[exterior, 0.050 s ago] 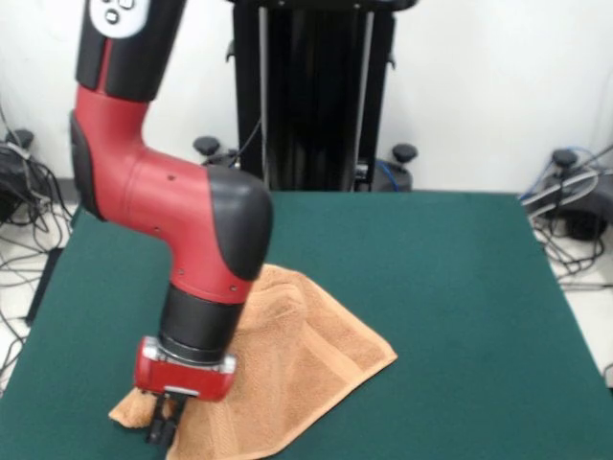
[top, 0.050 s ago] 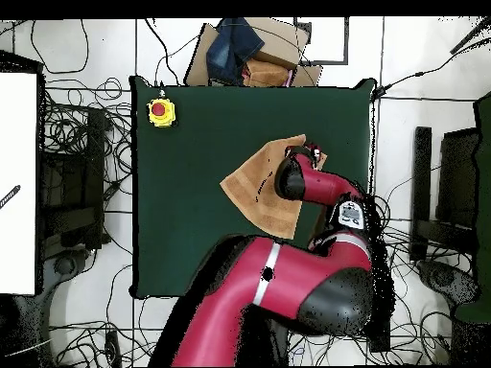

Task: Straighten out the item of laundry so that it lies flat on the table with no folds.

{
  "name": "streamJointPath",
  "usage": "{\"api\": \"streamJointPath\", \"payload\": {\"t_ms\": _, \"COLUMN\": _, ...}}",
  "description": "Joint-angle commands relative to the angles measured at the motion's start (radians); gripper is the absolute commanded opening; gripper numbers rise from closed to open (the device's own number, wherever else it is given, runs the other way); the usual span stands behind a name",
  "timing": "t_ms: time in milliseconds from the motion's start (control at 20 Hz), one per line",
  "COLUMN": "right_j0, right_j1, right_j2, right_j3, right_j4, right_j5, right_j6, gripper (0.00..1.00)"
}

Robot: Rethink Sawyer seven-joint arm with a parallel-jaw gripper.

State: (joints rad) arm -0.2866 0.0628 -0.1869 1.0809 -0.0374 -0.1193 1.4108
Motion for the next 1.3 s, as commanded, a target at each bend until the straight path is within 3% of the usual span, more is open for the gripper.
{"api": "streamJointPath", "payload": {"t_ms": 50, "right_j0": 0.148, "right_j1": 0.078, "right_j2": -0.084, "right_j3": 0.057, "right_j4": 0.187, "right_j5": -0.049, "right_j6": 0.286, "gripper": 0.00}}
{"api": "streamJointPath", "payload": {"t_ms": 300, "right_j0": 0.200, "right_j1": 0.116, "right_j2": -0.117, "right_j3": 0.041, "right_j4": 0.308, "right_j5": -0.054, "right_j6": 0.263, "gripper": 0.00}}
{"api": "streamJointPath", "payload": {"t_ms": 450, "right_j0": 0.197, "right_j1": 0.115, "right_j2": -0.111, "right_j3": 0.046, "right_j4": 0.328, "right_j5": -0.062, "right_j6": 0.245, "gripper": 0.00}}
{"api": "streamJointPath", "payload": {"t_ms": 800, "right_j0": 0.158, "right_j1": 0.079, "right_j2": -0.062, "right_j3": 0.084, "right_j4": 0.286, "right_j5": -0.070, "right_j6": 0.227, "gripper": 0.00}}
{"api": "streamJointPath", "payload": {"t_ms": 1300, "right_j0": 0.148, "right_j1": 0.049, "right_j2": -0.064, "right_j3": 0.111, "right_j4": 0.270, "right_j5": -0.029, "right_j6": 0.209, "gripper": 0.00}}
